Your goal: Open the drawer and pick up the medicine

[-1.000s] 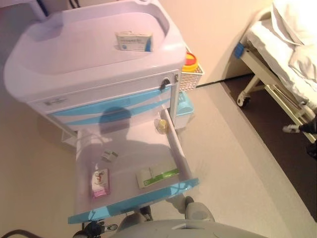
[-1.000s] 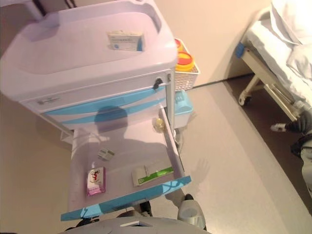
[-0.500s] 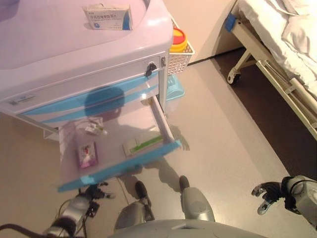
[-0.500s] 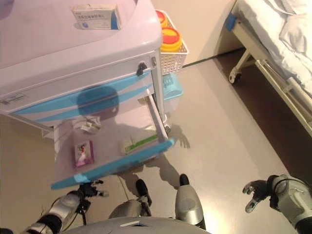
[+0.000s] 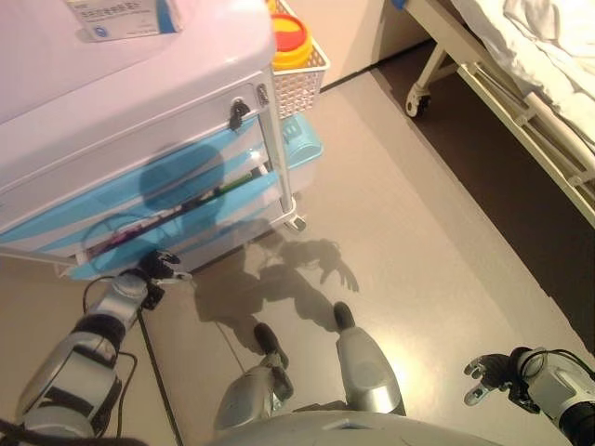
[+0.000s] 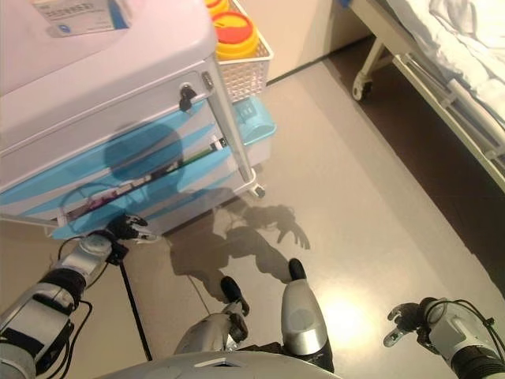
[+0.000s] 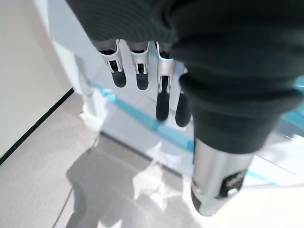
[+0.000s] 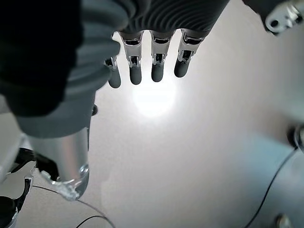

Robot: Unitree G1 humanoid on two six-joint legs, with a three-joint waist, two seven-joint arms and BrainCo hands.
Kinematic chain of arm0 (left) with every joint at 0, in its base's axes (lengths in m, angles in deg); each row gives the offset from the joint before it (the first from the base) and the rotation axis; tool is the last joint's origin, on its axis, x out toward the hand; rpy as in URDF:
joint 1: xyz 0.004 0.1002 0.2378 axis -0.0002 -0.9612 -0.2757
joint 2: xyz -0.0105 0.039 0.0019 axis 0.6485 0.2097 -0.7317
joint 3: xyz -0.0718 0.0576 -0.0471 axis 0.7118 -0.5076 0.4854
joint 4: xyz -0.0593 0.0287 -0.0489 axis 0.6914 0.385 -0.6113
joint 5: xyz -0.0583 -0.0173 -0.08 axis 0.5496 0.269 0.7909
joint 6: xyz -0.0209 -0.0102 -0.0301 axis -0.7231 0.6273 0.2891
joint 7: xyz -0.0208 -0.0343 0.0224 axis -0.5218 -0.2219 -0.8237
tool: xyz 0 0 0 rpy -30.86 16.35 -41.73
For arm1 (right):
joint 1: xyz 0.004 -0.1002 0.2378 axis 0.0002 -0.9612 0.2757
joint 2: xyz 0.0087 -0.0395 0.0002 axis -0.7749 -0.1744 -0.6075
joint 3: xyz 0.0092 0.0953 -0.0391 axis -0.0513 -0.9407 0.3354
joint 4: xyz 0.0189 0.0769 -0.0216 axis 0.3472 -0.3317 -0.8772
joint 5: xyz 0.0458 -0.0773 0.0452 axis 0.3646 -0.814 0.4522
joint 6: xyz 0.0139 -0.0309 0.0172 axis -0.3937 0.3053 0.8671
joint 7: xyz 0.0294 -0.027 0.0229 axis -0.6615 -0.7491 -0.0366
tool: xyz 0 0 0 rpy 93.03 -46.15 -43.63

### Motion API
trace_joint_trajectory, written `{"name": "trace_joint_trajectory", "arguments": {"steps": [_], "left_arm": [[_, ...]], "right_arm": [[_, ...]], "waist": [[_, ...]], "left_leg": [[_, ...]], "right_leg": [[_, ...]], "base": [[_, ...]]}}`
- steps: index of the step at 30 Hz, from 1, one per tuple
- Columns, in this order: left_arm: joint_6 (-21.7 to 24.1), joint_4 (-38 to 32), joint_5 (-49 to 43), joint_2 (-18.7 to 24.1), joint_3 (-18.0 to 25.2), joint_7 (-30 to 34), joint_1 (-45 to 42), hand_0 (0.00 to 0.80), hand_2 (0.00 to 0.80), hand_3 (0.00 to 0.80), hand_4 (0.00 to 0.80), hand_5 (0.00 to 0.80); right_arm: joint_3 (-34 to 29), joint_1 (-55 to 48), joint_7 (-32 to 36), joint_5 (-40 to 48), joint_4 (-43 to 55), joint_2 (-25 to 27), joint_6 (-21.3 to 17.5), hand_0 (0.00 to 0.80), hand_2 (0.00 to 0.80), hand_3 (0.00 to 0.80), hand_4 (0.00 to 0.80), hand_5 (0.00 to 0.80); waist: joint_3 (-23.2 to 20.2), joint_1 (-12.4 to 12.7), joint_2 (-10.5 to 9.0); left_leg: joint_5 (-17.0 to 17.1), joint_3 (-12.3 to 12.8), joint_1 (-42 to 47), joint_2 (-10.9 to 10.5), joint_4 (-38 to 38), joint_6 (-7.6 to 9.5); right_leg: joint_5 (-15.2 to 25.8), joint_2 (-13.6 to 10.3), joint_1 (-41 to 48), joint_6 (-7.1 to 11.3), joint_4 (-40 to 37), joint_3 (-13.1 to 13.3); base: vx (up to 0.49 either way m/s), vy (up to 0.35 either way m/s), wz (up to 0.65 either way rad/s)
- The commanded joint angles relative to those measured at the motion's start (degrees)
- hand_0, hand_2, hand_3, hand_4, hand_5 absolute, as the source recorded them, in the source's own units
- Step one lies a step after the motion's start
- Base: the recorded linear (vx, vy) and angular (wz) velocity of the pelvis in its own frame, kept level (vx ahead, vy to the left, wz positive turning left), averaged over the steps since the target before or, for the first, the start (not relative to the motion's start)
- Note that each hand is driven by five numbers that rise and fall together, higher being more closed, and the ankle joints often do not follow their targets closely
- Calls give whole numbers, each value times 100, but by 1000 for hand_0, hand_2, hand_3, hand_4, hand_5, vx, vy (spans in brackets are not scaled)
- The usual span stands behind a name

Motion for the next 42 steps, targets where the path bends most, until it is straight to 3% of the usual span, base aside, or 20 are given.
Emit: {"name": "trace_joint_trajectory", "arguments": {"steps": [1,9,15,16,21,24,28,34,37,40,42], "left_arm": [[71,236,356,686,220,-103,537,0,0,0,0,0],[-163,786,836,985,204,101,1328,0,0,0,0,0],[-211,255,1171,730,283,747,987,0,0,0,0,0],[-268,-78,1303,564,385,1005,720,0,0,0,0,0],[-398,-1249,1525,-118,604,1490,-533,0,0,0,0,0],[-347,-1768,1650,-891,737,1574,-1783,0,0,0,0,0],[-226,-1835,1691,-1489,843,1734,-2927,0,0,0,0,0],[-218,-1789,2411,-1793,1181,2193,-3845,0,0,0,0,0],[-235,-1841,2881,-1910,1300,2421,-3987,0,0,0,0,0],[-197,-1679,3371,-2105,1275,2527,-3918,0,0,0,0,0],[-122,-1482,3583,-2282,1228,2649,-3801,0,0,0,0,0]], "right_arm": [[237,-308,-141,212,-301,-69,-60,0,0,0,0,0],[453,-251,-634,485,-803,-445,-239,0,0,0,0,0],[476,-231,-963,449,-792,-646,-263,0,0,0,0,0],[438,-234,-1136,480,-728,-713,-284,0,0,0,0,0],[141,-442,-1645,924,-281,-902,-533,0,0,0,0,0],[-257,-701,-1840,1664,193,-1122,-655,0,0,0,0,0],[-571,-935,-1860,2511,570,-1395,-1036,0,0,0,0,0],[-715,-1167,-1218,3848,638,-1961,-1848,0,0,0,0,0],[-626,-1095,-954,4598,234,-2322,-2156,0,0,0,0,0],[-529,-781,-660,5248,-507,-2755,-2111,0,0,0,0,0],[-437,-502,-683,5436,-1103,-2969,-2278,0,0,0,0,0]], "waist": [[-178,-99,-111],[-63,-99,-149],[-90,54,-197],[-109,123,-225],[-221,323,-207],[-411,505,-148],[-718,673,-83],[-1183,878,35],[-1326,1012,87],[-1430,1145,122],[-1501,1248,141]], "left_leg": [[-1354,-381,-616,29,1654,139],[-1421,-356,-725,8,1763,160],[-1416,-445,-669,-31,1654,166],[-1259,-410,-692,-27,1570,191],[-1192,-633,-545,-107,1343,183],[-1104,-850,-356,-153,1058,152],[-967,-1040,-163,-139,761,97],[-758,-1198,64,-66,355,-28],[-662,-1278,133,-53,207,-88],[-581,-1362,189,-48,75,-129],[-504,-1399,221,-32,-28,-173]], "right_leg": [[47,-150,-645,130,496,-207],[111,-215,-671,163,424,-163],[149,-235,-545,208,306,-204],[281,-222,-535,174,225,-233],[252,-177,-311,157,114,-326],[208,-81,-44,101,-40,-463],[136,29,192,13,-147,-660],[21,148,516,-75,-313,-975],[-30,160,694,-114,-408,-1184],[-72,167,849,-150,-486,-1363],[-92,167,958,-167,-543,-1519]], "base": [[-75,44,-3],[-49,14,0],[-26,-48,1],[-73,-124,3],[2,-92,18],[49,-105,22],[68,-96,22],[61,-46,20],[3,-7,9],[-22,1,20],[-37,-8,18]]}}
